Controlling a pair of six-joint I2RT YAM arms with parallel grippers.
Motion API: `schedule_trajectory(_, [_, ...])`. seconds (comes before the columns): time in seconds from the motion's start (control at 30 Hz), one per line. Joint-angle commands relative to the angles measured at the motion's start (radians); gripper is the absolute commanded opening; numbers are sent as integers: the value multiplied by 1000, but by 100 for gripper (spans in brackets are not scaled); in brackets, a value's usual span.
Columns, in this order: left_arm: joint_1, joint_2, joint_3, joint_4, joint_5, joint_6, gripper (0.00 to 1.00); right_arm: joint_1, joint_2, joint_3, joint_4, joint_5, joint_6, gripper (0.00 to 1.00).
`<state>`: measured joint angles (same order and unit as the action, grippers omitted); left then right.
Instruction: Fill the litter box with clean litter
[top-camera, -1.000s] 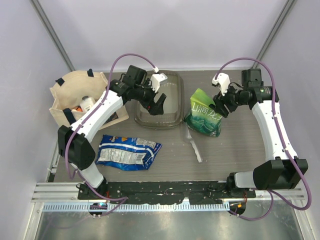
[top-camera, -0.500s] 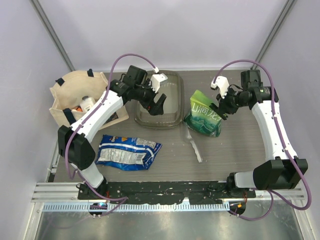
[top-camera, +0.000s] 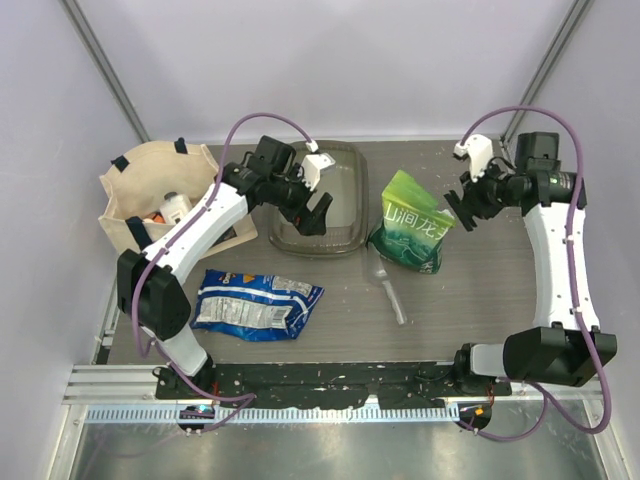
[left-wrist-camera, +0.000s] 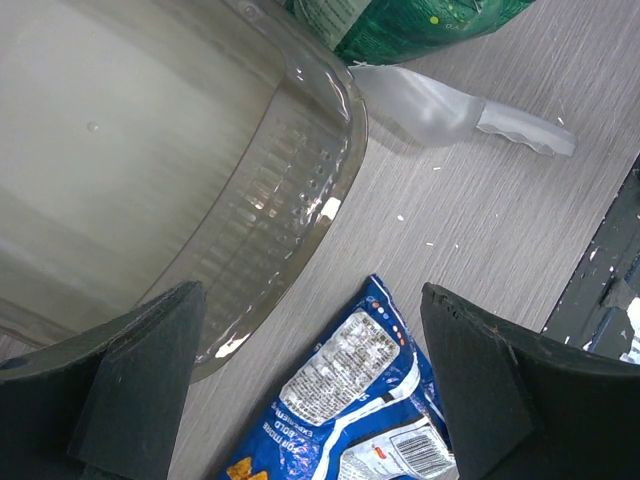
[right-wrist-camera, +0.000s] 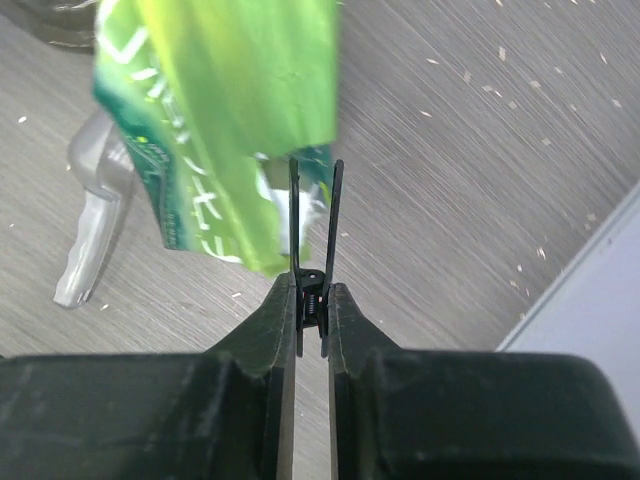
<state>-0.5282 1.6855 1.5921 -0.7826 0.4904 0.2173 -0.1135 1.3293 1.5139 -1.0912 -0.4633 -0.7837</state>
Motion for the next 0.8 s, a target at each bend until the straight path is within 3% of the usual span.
schedule_trajectory(0.0, [-4, -33, -9, 14, 14, -12, 92, -109, -50, 40, 18, -10, 64, 1])
schedule_trajectory(0.17, [-4, -35, -23, 17, 23, -18, 92, -181, -39, -4, -27, -28, 55, 1])
schedule_trajectory(0.27, [-4, -33, -21, 19, 28, -19, 92, -202, 8, -96, -82, 2, 52, 1])
schedule_trajectory(0.43, [-4, -32, -21, 31, 7, -36, 91, -219, 64, -277, -182, -73, 5, 1])
schedule_trajectory(0.7, [-4, -40, -38, 14, 7, -15, 91, -244, 155, -435, -90, -68, 37, 1])
schedule_trajectory(0.77, [-4, -38, -40, 14, 5, -10, 91, -244, 218, -469, -43, -19, 40, 6])
